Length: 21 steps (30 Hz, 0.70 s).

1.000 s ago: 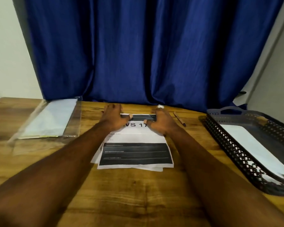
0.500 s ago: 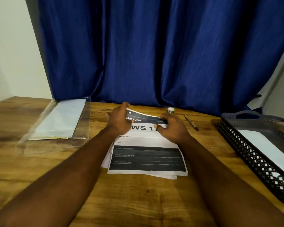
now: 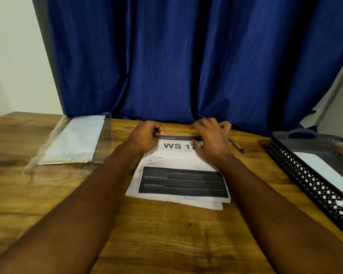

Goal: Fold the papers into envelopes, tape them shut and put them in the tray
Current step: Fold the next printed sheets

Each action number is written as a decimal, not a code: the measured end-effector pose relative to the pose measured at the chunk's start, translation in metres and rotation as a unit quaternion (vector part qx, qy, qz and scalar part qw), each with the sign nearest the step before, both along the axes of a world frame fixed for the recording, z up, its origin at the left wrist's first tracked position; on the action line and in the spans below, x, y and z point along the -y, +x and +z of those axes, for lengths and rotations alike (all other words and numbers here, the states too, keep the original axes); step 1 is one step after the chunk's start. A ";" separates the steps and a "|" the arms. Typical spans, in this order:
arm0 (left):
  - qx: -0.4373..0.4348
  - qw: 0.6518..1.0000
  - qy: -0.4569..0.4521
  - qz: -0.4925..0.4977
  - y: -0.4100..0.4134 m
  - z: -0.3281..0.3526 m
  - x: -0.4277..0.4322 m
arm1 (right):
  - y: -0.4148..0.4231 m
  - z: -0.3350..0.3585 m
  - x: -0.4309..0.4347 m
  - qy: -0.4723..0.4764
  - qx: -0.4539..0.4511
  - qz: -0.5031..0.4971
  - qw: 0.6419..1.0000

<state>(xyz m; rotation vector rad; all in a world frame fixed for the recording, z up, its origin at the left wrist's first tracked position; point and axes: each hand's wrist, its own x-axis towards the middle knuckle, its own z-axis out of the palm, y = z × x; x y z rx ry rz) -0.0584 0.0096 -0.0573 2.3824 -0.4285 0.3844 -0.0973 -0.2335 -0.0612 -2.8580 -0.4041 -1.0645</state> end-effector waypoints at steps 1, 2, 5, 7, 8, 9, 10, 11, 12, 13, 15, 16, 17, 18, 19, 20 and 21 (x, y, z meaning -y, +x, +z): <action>0.009 1.000 0.017 -0.002 0.000 0.000 -0.001 | 0.000 0.000 -0.002 -0.022 0.007 0.001 1.000; 0.017 0.999 0.038 -0.006 -0.001 0.000 -0.001 | 0.000 0.001 -0.005 -0.040 -0.006 -0.002 0.999; 0.019 0.995 0.100 -0.007 -0.005 -0.002 -0.001 | -0.002 -0.005 -0.010 -0.066 -0.110 -0.008 0.992; -0.003 0.993 0.116 -0.004 -0.008 -0.004 0.000 | -0.006 -0.004 -0.010 -0.055 -0.177 -0.017 0.983; -0.012 0.993 0.121 -0.009 -0.009 -0.005 0.000 | -0.008 -0.003 -0.010 -0.045 -0.197 -0.019 0.979; -0.021 0.991 0.129 -0.018 -0.009 -0.004 0.000 | -0.010 -0.001 -0.010 -0.040 -0.212 -0.022 0.976; -0.032 0.990 0.137 -0.028 -0.011 -0.003 0.000 | -0.014 0.001 -0.011 -0.039 -0.228 -0.028 0.972; -0.049 0.987 0.147 -0.035 -0.012 -0.001 0.001 | -0.017 0.003 -0.013 -0.041 -0.245 -0.038 0.968; -0.067 0.985 0.152 -0.039 -0.013 0.001 0.002 | -0.019 0.004 -0.015 -0.042 -0.262 -0.048 0.963; -0.080 0.984 0.156 -0.037 -0.013 0.002 0.003 | -0.020 0.004 -0.016 -0.043 -0.278 -0.056 0.958; -0.092 0.981 0.168 -0.039 -0.013 0.002 0.005 | -0.021 0.000 -0.019 -0.043 -0.299 -0.030 0.953; -0.099 0.978 0.177 -0.045 -0.013 0.000 0.006 | -0.021 -0.001 -0.021 -0.032 -0.304 0.007 0.952; -0.111 0.975 0.185 -0.053 -0.013 -0.002 0.007 | -0.021 -0.003 -0.024 -0.013 -0.307 0.047 0.950; -0.121 0.973 0.185 -0.062 -0.013 -0.006 0.008 | -0.020 -0.004 -0.029 0.005 -0.313 0.076 0.947; -0.130 0.972 0.182 -0.068 -0.012 -0.010 0.009 | -0.018 -0.007 -0.034 0.013 -0.327 0.087 0.941; -0.134 0.972 0.179 -0.069 -0.011 -0.014 0.009 | -0.018 -0.008 -0.039 0.012 -0.348 0.083 0.934; -0.134 0.973 0.178 -0.066 -0.010 -0.016 0.010 | -0.016 -0.010 -0.044 0.002 -0.370 0.068 0.927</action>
